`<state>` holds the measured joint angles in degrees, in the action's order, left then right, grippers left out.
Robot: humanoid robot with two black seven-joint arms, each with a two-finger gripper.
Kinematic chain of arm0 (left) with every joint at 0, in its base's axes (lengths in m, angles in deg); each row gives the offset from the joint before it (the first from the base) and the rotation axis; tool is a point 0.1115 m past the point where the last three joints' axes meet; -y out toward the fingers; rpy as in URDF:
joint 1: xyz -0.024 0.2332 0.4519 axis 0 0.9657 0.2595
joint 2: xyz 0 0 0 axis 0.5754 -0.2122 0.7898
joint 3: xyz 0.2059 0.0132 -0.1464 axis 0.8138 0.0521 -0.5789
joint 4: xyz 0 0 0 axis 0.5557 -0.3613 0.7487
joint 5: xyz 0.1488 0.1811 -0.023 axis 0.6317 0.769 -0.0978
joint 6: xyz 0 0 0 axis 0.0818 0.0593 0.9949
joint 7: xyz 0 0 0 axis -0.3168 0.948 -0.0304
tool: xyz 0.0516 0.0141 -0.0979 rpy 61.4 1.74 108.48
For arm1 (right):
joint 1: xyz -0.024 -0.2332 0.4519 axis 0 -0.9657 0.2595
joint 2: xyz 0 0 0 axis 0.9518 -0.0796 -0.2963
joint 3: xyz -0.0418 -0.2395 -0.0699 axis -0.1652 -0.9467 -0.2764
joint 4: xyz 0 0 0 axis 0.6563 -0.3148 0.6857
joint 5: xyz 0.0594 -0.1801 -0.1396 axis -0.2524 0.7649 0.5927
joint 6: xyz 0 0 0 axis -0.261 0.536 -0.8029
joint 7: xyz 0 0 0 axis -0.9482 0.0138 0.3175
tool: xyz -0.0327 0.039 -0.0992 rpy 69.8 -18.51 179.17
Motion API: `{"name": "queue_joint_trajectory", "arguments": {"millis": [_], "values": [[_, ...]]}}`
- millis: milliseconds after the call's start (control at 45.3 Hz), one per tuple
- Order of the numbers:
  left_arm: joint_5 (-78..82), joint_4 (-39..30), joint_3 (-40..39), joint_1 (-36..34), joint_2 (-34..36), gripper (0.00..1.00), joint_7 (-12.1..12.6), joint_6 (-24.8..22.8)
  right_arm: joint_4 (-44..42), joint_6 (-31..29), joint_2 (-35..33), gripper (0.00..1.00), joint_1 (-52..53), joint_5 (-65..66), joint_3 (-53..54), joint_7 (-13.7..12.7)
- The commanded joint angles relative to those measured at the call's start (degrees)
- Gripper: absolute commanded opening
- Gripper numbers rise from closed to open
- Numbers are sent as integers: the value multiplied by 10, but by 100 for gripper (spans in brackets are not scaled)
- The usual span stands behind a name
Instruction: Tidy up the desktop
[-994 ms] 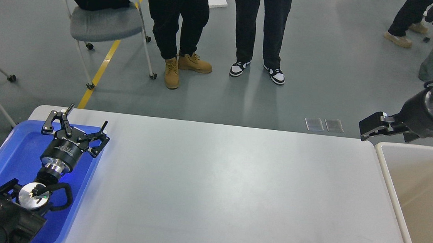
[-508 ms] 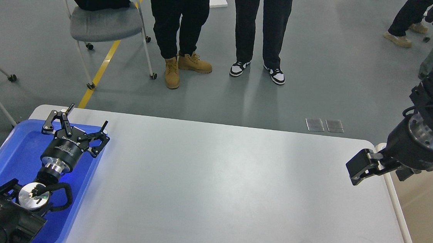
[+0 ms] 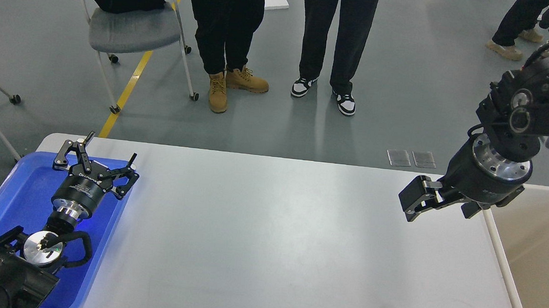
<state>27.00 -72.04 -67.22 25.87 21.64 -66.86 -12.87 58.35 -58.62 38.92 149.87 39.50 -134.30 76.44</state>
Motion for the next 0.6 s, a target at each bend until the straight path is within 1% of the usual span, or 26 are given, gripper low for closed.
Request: {"name": "queue_joint_trajectory", "arguments": {"millis": [0, 110, 287, 574], "values": [[0, 0, -1, 0, 0, 100, 0, 0, -16, 17, 18, 100, -13, -22, 6, -1], [0, 0, 0, 0, 0, 100, 0, 0, -31, 14, 15, 100, -11, -22, 4, -2], [0, 0, -1, 0, 0, 100, 0, 0, -27, 4, 1, 100, 9, -18, -3, -2], [0, 0, -1, 0, 0, 100, 0, 0, -26, -29, 1, 100, 27, -18, -10, -2]]}}
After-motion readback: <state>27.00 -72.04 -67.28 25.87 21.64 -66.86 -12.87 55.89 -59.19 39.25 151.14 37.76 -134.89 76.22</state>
